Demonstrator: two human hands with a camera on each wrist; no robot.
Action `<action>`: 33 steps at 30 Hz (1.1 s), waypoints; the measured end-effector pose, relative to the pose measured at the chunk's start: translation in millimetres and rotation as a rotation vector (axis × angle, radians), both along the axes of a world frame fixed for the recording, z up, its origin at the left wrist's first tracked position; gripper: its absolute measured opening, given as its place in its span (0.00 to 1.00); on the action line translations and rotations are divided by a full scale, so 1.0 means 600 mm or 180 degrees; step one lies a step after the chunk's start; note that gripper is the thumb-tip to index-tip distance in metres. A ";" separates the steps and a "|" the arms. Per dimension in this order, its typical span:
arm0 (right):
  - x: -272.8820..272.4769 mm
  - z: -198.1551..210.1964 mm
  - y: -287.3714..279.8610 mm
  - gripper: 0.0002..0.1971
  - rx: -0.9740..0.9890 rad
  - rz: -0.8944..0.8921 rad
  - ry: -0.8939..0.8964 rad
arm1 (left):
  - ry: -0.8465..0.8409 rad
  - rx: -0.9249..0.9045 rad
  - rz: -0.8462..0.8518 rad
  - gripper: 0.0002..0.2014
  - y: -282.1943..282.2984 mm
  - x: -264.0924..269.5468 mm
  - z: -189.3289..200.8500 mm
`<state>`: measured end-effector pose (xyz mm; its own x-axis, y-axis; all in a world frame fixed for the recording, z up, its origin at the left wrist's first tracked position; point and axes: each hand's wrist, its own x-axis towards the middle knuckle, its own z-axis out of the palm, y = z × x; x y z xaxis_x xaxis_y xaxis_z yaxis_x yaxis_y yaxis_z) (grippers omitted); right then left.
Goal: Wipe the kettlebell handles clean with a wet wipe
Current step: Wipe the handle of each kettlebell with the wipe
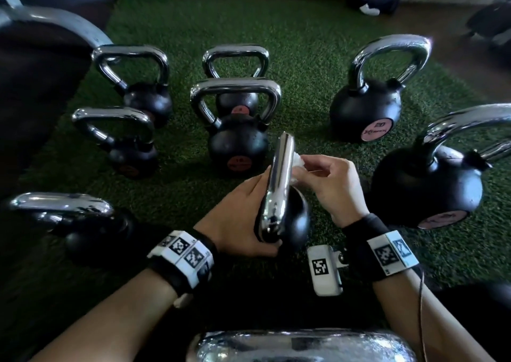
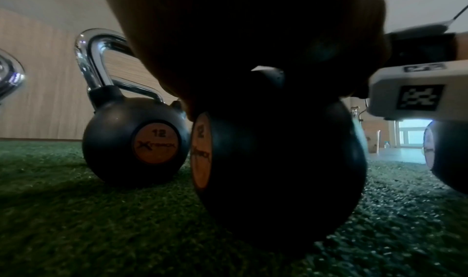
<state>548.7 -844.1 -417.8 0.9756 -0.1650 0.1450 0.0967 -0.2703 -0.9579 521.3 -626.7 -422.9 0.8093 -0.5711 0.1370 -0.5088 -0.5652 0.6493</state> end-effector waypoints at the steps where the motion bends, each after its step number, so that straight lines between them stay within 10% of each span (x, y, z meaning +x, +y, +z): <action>1: 0.002 -0.004 0.003 0.14 -0.0066 -0.0014 0.0052 | 0.0063 -0.0180 -0.0102 0.54 0.003 0.001 0.006; 17: 0.029 0.015 0.002 0.15 -0.0112 0.0024 0.0002 | -0.0049 -0.0492 0.0045 0.53 -0.002 -0.018 0.019; 23: 0.028 0.042 0.021 0.13 -0.0496 -0.0198 -0.1126 | 0.0224 -0.0105 0.0129 0.52 -0.004 0.002 0.027; 33: 0.001 0.071 0.028 0.11 -0.0940 0.0116 -0.1421 | 0.0548 0.0109 0.0061 0.54 -0.007 0.044 0.022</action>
